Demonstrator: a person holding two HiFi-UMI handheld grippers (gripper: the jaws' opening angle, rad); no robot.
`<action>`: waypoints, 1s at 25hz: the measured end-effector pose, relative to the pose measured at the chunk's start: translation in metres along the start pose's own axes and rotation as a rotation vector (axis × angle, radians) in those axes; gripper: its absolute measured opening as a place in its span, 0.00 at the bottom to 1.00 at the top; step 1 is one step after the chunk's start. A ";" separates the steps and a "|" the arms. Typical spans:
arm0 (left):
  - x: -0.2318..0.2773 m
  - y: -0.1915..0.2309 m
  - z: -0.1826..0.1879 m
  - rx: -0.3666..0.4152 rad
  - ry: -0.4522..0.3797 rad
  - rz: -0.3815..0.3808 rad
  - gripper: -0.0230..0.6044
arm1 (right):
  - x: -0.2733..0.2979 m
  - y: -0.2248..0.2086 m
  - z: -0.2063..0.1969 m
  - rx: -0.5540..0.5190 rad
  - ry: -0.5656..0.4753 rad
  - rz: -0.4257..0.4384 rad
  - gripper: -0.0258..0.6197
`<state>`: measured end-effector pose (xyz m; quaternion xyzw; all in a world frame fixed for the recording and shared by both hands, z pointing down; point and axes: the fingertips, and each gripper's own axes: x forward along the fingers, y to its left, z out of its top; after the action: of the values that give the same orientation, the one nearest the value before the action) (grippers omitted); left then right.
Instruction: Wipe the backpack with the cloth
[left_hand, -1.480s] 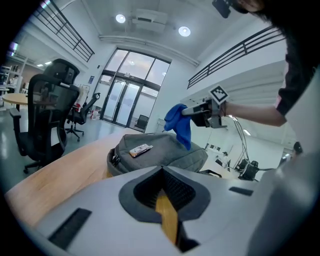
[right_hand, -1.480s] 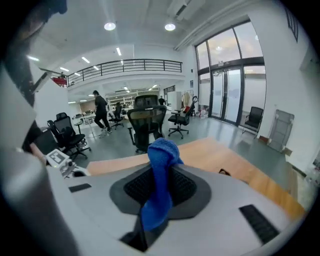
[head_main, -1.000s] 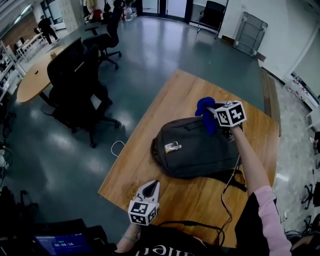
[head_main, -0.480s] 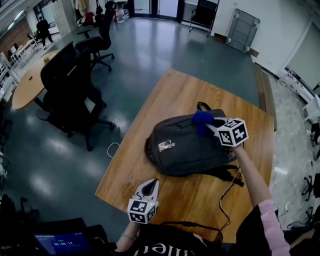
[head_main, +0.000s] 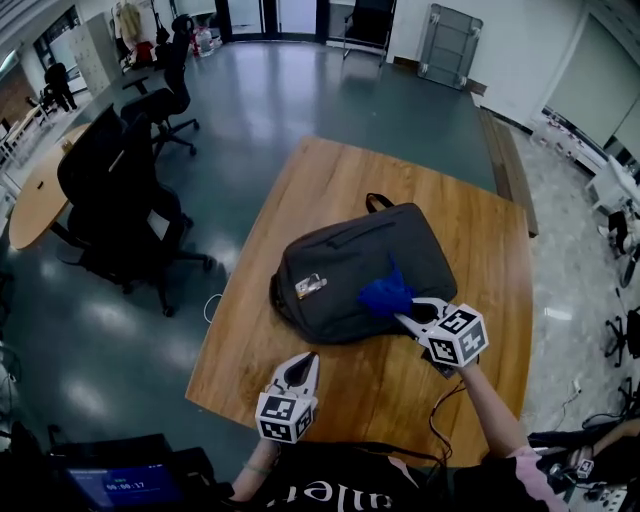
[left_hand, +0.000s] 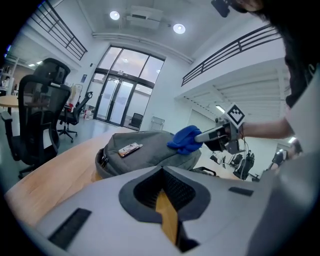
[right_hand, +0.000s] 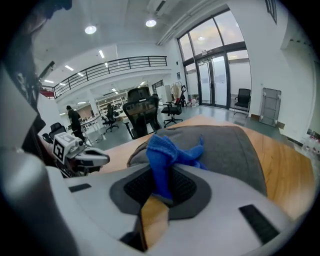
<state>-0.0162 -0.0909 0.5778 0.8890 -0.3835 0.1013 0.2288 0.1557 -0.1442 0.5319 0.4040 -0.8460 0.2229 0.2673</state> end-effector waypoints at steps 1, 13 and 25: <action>0.000 -0.001 0.001 0.003 0.002 -0.005 0.04 | -0.003 0.007 -0.010 0.016 0.002 -0.001 0.14; 0.002 -0.008 -0.002 0.016 0.019 -0.030 0.04 | -0.032 0.005 0.004 0.086 -0.102 0.005 0.14; 0.012 -0.004 -0.015 0.007 0.044 -0.012 0.04 | 0.009 -0.166 0.187 -0.035 -0.217 -0.178 0.14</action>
<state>-0.0056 -0.0888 0.5937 0.8895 -0.3728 0.1210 0.2346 0.2331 -0.3551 0.4227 0.4943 -0.8345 0.1386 0.2000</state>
